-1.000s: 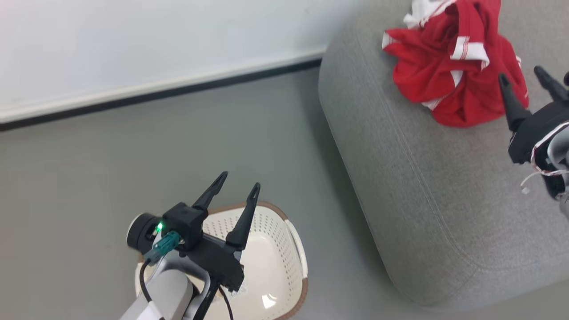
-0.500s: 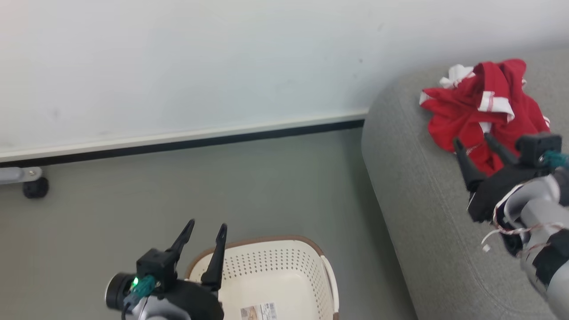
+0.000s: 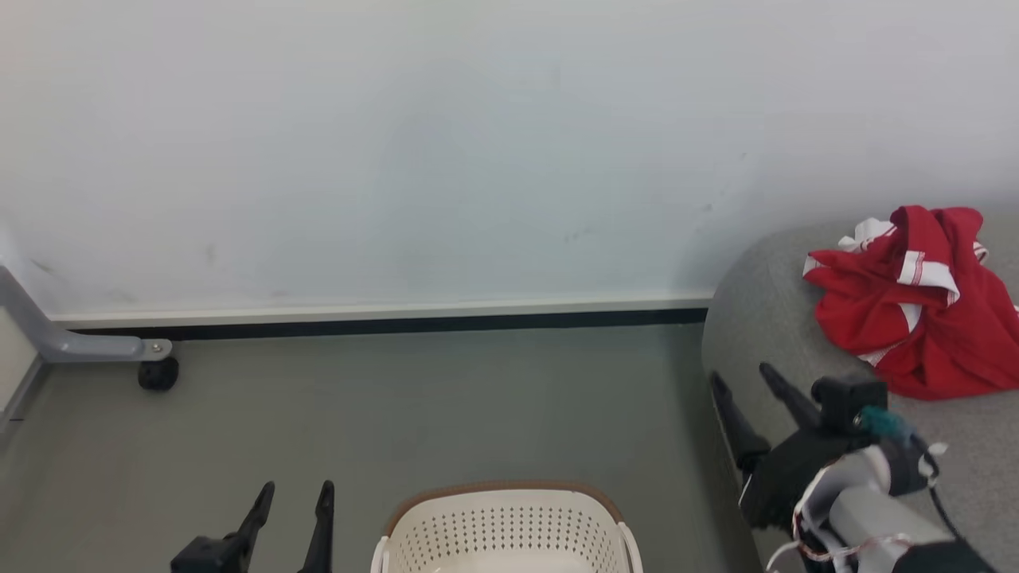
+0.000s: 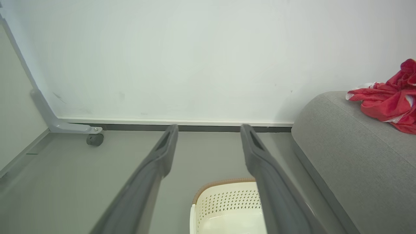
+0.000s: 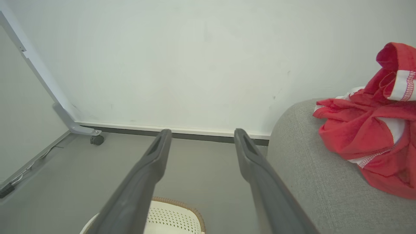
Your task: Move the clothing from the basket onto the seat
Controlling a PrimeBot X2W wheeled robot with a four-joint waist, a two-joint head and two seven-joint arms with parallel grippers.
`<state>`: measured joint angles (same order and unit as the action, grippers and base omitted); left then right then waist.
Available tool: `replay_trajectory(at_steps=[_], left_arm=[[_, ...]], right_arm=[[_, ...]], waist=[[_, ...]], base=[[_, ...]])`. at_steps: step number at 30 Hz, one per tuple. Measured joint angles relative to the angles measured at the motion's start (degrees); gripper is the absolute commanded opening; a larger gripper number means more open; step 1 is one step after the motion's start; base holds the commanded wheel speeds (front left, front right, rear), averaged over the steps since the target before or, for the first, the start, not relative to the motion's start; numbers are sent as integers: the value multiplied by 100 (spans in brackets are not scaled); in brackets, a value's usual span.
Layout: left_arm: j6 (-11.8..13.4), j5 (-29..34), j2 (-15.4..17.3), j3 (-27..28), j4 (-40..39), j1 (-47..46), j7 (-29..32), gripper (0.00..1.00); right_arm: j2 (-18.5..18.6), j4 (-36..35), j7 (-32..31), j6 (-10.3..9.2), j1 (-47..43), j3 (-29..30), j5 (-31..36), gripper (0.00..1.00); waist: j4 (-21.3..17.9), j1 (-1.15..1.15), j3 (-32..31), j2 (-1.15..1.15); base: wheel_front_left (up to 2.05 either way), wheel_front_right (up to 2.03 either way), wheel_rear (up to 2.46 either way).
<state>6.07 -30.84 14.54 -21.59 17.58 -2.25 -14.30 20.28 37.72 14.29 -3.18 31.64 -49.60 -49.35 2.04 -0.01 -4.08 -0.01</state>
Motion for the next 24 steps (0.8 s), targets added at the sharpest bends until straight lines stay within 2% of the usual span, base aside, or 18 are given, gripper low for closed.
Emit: replay_trajectory(at_steps=[2,10,17,24], left_arm=[[11,0,48,154,-146,204,-1,100],[51,56,122,417,-443,604,-1,100],[99,234,118,678,-688,874,-1,100],[101,344,98,937,-856,1192,-1,100]], right_arm=[[-7,-374,0,-213,-370,52,153,100],[119,-1218,0,-391,-1044,324,516,100],[210,-1845,0,-437,-1870,690,922,100],[-24,-1927,0,-436,-2441,1592,1424,100]], waist=[[40,0,-116,0],[-29,1,-199,1],[-67,1,-184,1],[-153,1,-147,1]], base=[[0,0,0],[0,0,0],[0,0,0],[0,0,0]])
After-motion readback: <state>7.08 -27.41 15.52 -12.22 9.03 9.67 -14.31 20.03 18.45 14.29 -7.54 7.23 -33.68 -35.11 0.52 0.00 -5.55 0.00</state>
